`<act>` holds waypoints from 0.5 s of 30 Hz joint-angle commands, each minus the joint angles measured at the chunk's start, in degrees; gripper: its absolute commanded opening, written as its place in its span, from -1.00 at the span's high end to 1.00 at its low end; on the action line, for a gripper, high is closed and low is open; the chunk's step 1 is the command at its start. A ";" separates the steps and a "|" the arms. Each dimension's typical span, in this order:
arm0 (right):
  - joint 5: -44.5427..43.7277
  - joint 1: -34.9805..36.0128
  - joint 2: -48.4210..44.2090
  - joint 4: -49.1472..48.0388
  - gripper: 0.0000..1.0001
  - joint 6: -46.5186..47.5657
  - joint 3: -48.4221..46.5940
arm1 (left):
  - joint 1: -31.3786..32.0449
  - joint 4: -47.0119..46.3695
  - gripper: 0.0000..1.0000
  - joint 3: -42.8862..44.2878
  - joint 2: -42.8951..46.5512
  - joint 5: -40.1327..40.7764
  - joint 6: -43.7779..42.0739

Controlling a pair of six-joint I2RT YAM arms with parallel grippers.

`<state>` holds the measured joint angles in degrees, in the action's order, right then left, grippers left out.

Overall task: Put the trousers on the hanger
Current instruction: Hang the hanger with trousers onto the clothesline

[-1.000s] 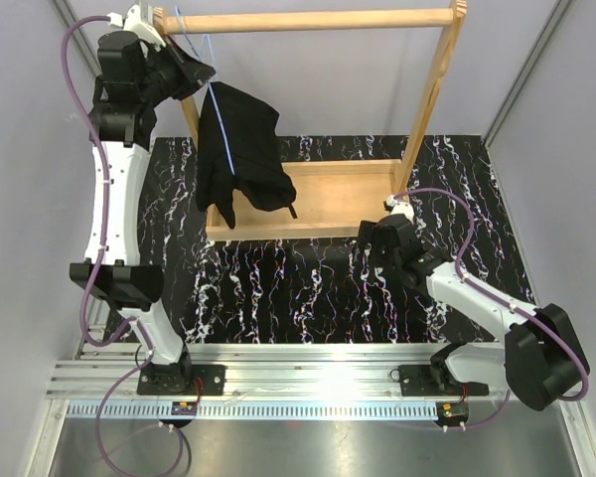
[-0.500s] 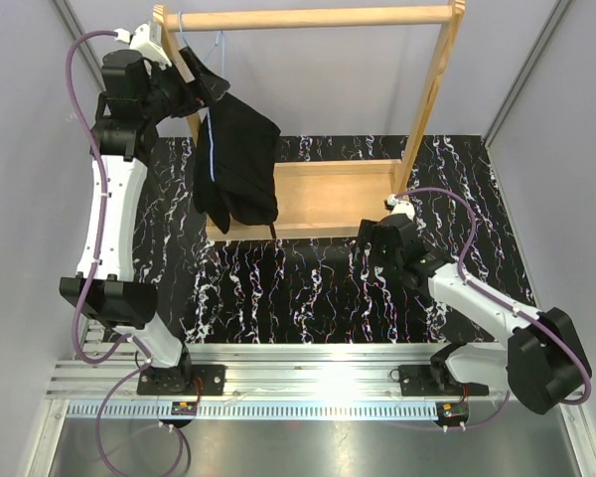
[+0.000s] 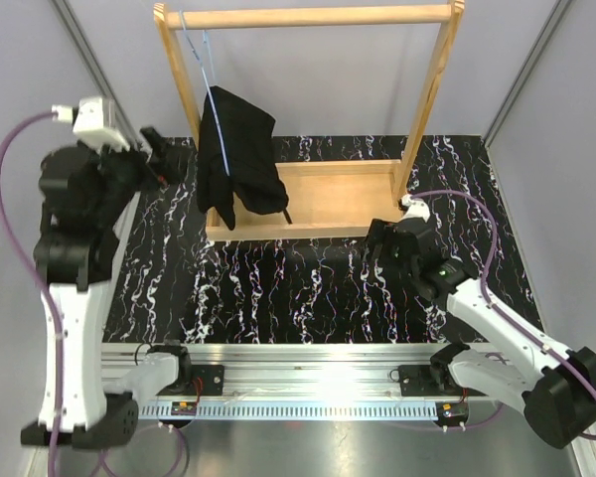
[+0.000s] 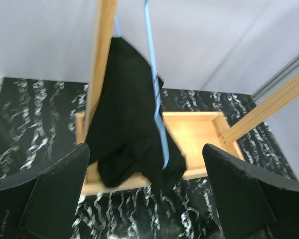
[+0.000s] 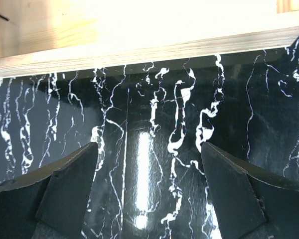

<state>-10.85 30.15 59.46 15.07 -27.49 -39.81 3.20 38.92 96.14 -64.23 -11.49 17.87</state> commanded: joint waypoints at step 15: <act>-2.95 -0.27 -15.16 9.63 -0.83 -3.36 2.46 | -0.04 -6.57 -0.98 -50.94 44.27 16.40 -3.19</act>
<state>-11.60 30.15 46.22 23.07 -29.82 -37.95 3.20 37.54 47.35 -22.94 1.52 14.59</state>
